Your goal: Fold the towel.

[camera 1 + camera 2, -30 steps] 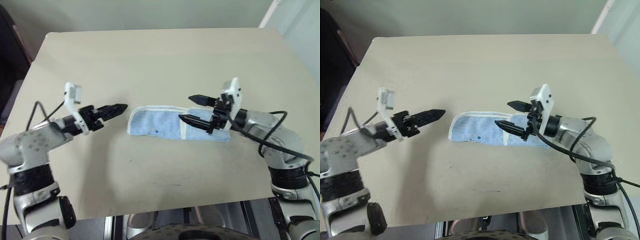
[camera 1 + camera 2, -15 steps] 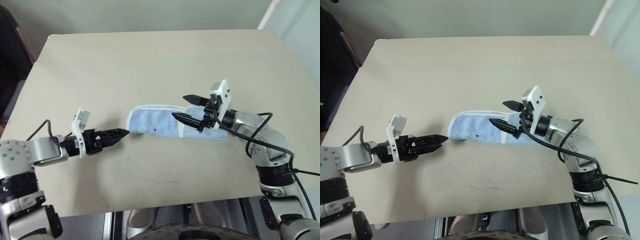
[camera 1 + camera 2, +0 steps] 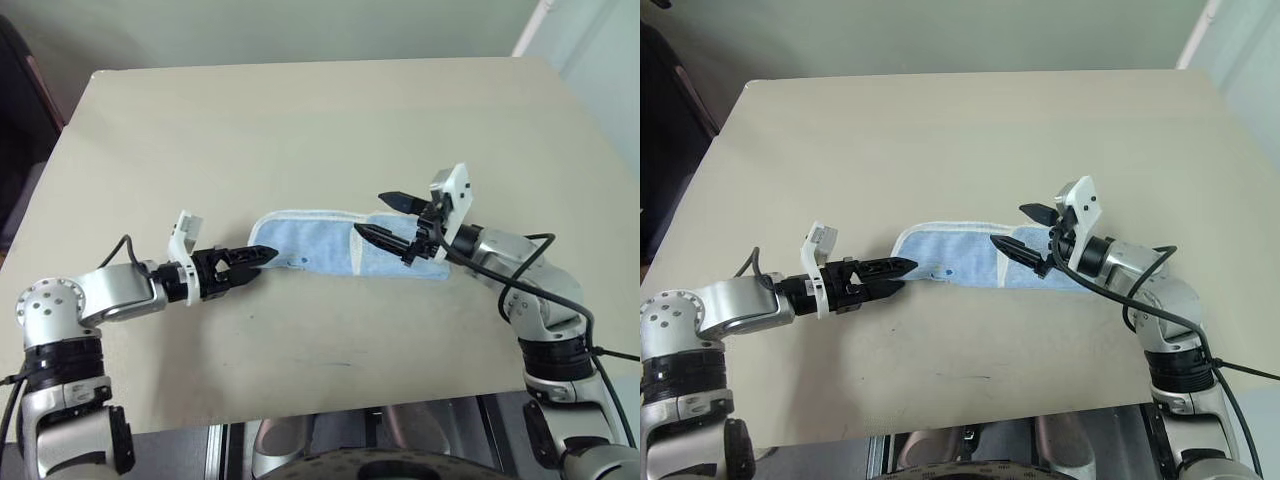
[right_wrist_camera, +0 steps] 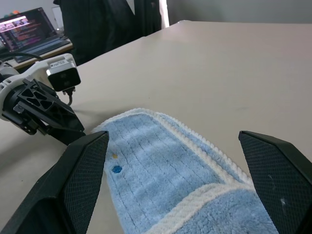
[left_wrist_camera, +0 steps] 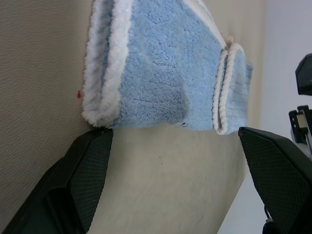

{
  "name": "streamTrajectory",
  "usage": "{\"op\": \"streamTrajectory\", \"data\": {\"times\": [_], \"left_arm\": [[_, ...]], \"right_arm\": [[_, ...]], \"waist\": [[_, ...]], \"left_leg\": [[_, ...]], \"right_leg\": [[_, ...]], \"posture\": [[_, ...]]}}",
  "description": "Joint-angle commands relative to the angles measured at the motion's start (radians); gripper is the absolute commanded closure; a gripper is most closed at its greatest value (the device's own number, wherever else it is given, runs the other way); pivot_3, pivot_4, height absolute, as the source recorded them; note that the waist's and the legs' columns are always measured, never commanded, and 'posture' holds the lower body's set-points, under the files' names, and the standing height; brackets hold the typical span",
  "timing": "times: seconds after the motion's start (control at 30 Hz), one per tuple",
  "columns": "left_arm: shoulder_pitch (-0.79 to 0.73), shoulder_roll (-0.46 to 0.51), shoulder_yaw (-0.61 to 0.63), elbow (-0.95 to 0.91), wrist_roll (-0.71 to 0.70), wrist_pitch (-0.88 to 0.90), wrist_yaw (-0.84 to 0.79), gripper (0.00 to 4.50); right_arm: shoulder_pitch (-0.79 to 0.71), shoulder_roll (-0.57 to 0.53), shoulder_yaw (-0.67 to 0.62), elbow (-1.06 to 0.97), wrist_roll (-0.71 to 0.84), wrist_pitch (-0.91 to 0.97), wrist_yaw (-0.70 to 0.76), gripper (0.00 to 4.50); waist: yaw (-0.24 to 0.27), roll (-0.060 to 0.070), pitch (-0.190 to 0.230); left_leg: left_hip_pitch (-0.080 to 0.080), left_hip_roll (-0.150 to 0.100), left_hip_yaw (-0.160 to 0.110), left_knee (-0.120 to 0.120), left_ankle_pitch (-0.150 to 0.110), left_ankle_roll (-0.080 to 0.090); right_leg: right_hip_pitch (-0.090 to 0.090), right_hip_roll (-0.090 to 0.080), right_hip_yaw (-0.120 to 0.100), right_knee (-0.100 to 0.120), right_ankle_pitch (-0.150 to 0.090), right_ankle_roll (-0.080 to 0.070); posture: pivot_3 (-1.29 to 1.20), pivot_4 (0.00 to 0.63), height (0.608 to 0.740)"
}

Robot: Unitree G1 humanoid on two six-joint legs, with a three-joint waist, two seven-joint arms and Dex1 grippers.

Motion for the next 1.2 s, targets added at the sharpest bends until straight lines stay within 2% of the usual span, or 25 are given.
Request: {"op": "streamTrajectory", "data": {"times": [0.03,0.13,0.23,0.6,0.83,1.03,1.2], "left_arm": [[0.015,0.043,-0.025,0.007,-0.066,-0.063,0.036,0.03],[0.013,0.026,-0.039,0.0,-0.076,-0.118,0.06,0.03],[0.017,0.014,-0.039,-0.017,-0.076,-0.139,0.06,0.6],[0.029,0.007,-0.044,-0.027,-0.076,-0.175,0.059,4.48],[0.015,0.033,-0.055,-0.017,-0.076,-0.176,0.02,4.48],[-0.063,0.068,-0.073,0.003,-0.032,-0.136,-0.117,4.48],[-0.172,0.083,-0.097,0.009,0.038,-0.061,-0.315,4.48]], "right_arm": [[0.001,-0.004,-0.026,-0.042,0.012,-0.003,-0.01,0.0],[-0.007,0.003,-0.025,-0.037,0.005,-0.012,-0.02,0.0],[-0.01,0.001,-0.028,-0.034,0.006,-0.012,-0.022,0.0],[-0.006,-0.004,-0.025,-0.032,-0.003,-0.019,-0.024,0.0],[0.004,-0.011,-0.029,-0.042,0.003,-0.015,-0.024,0.0],[0.024,-0.021,-0.057,-0.091,0.035,0.008,-0.037,0.0],[0.054,-0.051,-0.132,-0.175,0.124,0.07,-0.039,0.0]], "waist": [[0.0,0.0,0.0],[-0.001,0.0,0.0],[-0.002,0.0,0.0],[-0.003,-0.001,0.001],[-0.003,-0.002,0.001],[0.0,-0.005,0.003],[0.001,-0.006,0.004]], "left_leg": [[0.0,0.001,0.0,0.0,0.0,0.0],[0.003,0.002,0.0,-0.003,-0.001,0.0],[0.004,0.003,0.0,-0.005,-0.002,0.0],[0.004,0.004,0.0,-0.005,-0.002,-0.001],[0.004,0.004,0.0,-0.005,-0.002,-0.001],[0.004,0.004,0.0,-0.005,-0.002,-0.001],[0.004,0.004,0.0,-0.005,-0.003,-0.002]], "right_leg": [[0.0,0.001,0.0,0.0,0.0,-0.001],[0.0,0.003,0.0,0.0,0.0,-0.003],[0.0,0.004,-0.001,0.001,0.0,-0.005],[0.0,0.005,-0.001,0.0,-0.001,-0.007],[0.0,0.005,-0.001,0.001,-0.001,-0.007],[0.0,0.005,-0.001,0.001,-0.001,-0.007],[0.0,0.005,-0.001,0.0,-0.001,-0.007]], "posture": [[0.0,0.15,0.74],[0.0,0.15,0.74],[0.0,0.15,0.74],[0.0,0.15,0.74],[0.0,0.15,0.74],[0.0,0.15,0.74],[0.0,0.15,0.74]]}}
